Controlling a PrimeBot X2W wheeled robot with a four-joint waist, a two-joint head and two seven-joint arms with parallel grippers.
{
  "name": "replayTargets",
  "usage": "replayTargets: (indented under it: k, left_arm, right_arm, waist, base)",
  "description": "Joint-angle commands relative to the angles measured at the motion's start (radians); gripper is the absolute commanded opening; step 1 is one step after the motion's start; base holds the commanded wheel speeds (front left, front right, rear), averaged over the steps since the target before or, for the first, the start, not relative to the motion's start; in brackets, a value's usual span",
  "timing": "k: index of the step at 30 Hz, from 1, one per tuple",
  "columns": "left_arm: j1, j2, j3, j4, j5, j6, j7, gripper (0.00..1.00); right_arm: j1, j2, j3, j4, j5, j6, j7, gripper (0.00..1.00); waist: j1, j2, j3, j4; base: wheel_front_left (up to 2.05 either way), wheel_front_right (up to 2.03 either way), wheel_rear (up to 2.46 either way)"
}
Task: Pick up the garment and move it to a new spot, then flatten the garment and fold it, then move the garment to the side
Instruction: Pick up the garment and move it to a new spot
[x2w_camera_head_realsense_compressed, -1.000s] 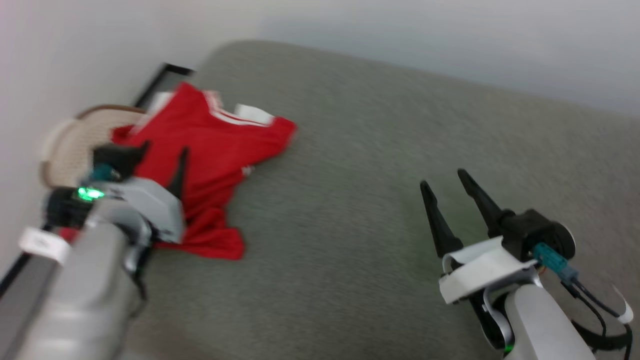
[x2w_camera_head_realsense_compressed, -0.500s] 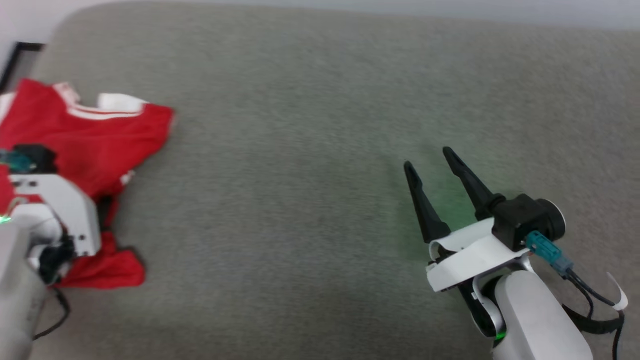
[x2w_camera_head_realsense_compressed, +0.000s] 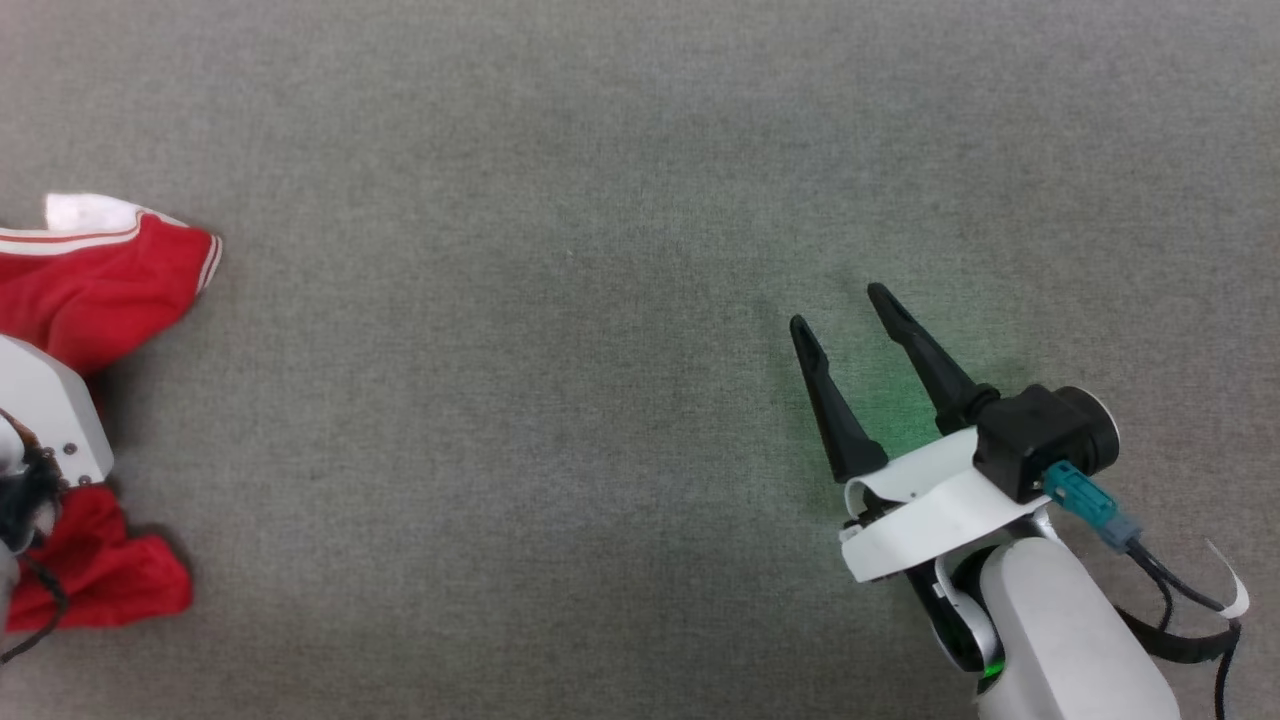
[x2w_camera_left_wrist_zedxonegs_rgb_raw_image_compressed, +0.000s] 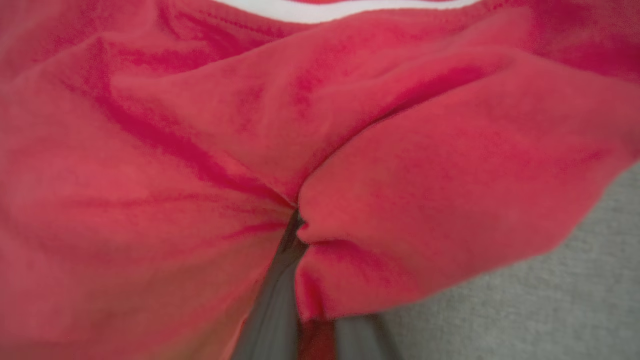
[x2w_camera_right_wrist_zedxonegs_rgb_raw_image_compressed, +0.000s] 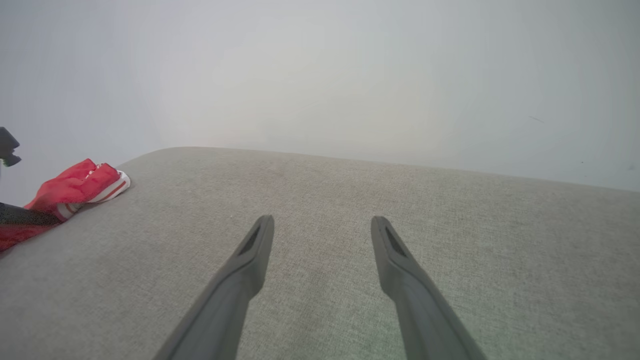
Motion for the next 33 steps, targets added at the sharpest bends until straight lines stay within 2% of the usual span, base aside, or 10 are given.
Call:
replayTargets:
  k: [1,6,12,16,21,25,33]
  left_arm:
    - [0.032,-0.047,-0.019,0.027,0.006,0.003,0.006,0.00]
    - [-0.038,-0.040,0.001,0.018,0.007,0.003,-0.127,0.00]
    - [-0.086,-0.095,-0.035,-0.096,0.006,0.001,-0.191,0.00]
    - [-0.108,-0.142,-0.062,-0.242,-0.038,0.000,-0.170,0.00]
    - [-0.139,-0.195,-0.088,-0.459,-0.120,0.000,-0.093,0.00]
    - [-0.157,-0.235,-0.150,-0.599,-0.116,0.001,-0.033,0.00]
    - [-0.176,-0.337,-0.317,-0.723,-0.113,0.001,0.040,0.00]
  right_arm:
    - [0.006,0.003,-0.006,0.001,0.010,0.000,-0.001,1.00]
    - [0.029,0.003,-0.038,-0.002,0.020,0.000,-0.001,1.00]
    - [0.071,0.003,-0.091,-0.007,0.041,0.000,-0.001,1.00]
    - [0.101,0.003,-0.135,-0.020,0.058,0.000,-0.001,1.00]
    - [0.123,0.002,-0.182,-0.045,0.082,0.000,-0.001,1.00]
    - [0.126,0.003,-0.215,-0.068,0.102,0.000,-0.001,1.00]
    - [0.123,0.003,-0.283,-0.097,0.154,0.000,-0.001,1.00]
  waist:
    - [0.0000,0.0000,-0.022,0.013]
    - [0.0000,0.0000,-0.073,0.025]
    - [0.0000,0.0000,-0.143,0.014]
    - [0.0000,0.0000,-0.177,-0.017]
    - [0.0000,0.0000,-0.183,-0.080]
    - [0.0000,0.0000,-0.166,-0.142]
    - [0.0000,0.0000,-0.098,-0.270]
  base:
    - [0.00,0.00,0.00]
    - [0.00,0.00,0.00]
    - [0.00,0.00,0.00]
    - [0.00,0.00,0.00]
    - [0.00,0.00,0.00]
    - [0.00,0.00,0.00]
    - [0.00,0.00,0.00]
